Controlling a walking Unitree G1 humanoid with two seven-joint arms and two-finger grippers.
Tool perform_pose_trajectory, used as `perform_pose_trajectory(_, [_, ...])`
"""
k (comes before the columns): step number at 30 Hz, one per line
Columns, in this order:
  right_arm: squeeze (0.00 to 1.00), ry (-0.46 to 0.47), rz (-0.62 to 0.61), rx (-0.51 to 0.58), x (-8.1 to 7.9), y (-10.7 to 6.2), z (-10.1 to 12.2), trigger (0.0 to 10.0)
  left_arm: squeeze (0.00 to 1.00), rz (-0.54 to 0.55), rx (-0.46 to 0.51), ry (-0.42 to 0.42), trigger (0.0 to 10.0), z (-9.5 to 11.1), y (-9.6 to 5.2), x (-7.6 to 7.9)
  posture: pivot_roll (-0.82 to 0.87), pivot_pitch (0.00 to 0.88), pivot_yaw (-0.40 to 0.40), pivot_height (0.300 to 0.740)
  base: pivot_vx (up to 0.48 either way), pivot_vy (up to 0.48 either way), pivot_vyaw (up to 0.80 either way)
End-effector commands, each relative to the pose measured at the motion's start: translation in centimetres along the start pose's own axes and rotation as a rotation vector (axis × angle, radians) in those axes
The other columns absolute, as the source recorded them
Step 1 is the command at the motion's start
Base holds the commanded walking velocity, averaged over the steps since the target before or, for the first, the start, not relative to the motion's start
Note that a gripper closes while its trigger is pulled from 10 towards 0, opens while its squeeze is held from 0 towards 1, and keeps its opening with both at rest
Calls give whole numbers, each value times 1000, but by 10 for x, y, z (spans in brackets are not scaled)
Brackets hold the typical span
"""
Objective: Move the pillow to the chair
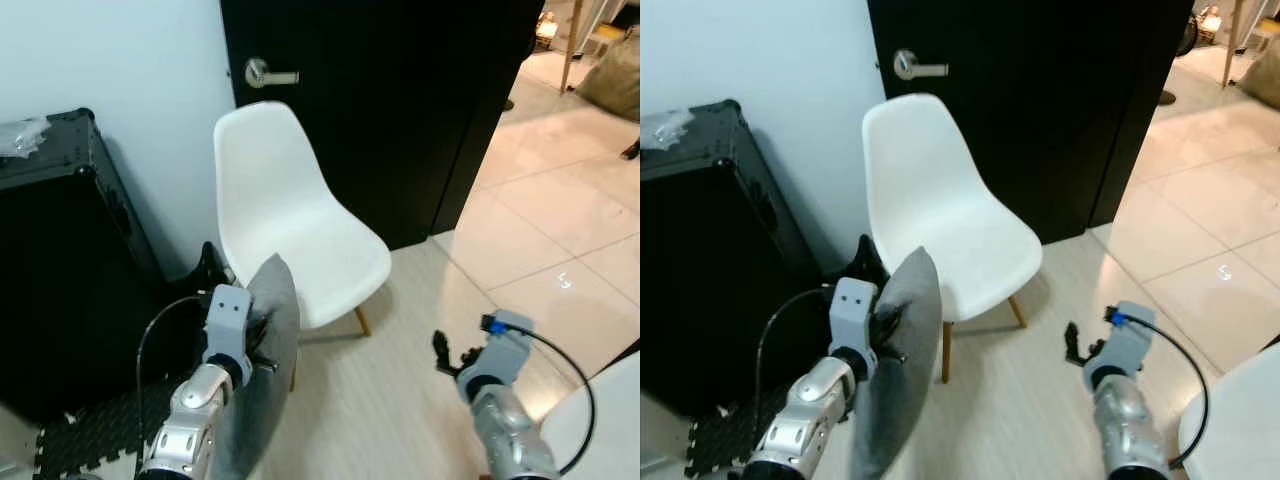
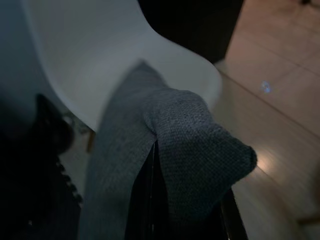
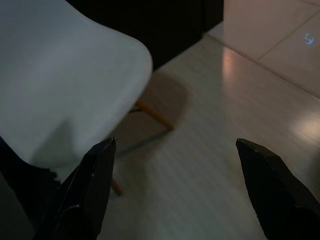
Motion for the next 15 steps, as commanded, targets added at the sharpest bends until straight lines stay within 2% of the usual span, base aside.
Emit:
perform_pose_trajectory(1, [0,4,21,-16,-9,0,-7,10000,0,13,62,12,10000,17,2,-7,-67,60,25,740,311,0,0])
perform_pose_trajectory(3, [0,5,22,-16,-9,0,-7,10000,0,12,65,12,10000,18,3,-7,-67,60,25,740,311,0,0])
perform_pose_trajectory(7, [0,5,22,-17,-9,0,-7,10000,0,11,80,13,10000,24,4,-6,-67,61,25,740,314,0,-577])
perform_pose_trajectory(15, [0,1,21,-12,-10,0,-7,10000,0,12,80,17,10000,25,4,-6,-63,57,22,740,336,0,0])
Point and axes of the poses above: a point about 5 cm out from each wrist's last joint towards the gripper, its own y axis pointing out of the wrist towards the gripper, its own z axis along the axis of the wrist's last joint, x = y × z, the point moved 4 cm from there along y, pointing out of the wrist towards the gripper, and after that the axes turned 7 degrees about y, right-handed, at the moved point
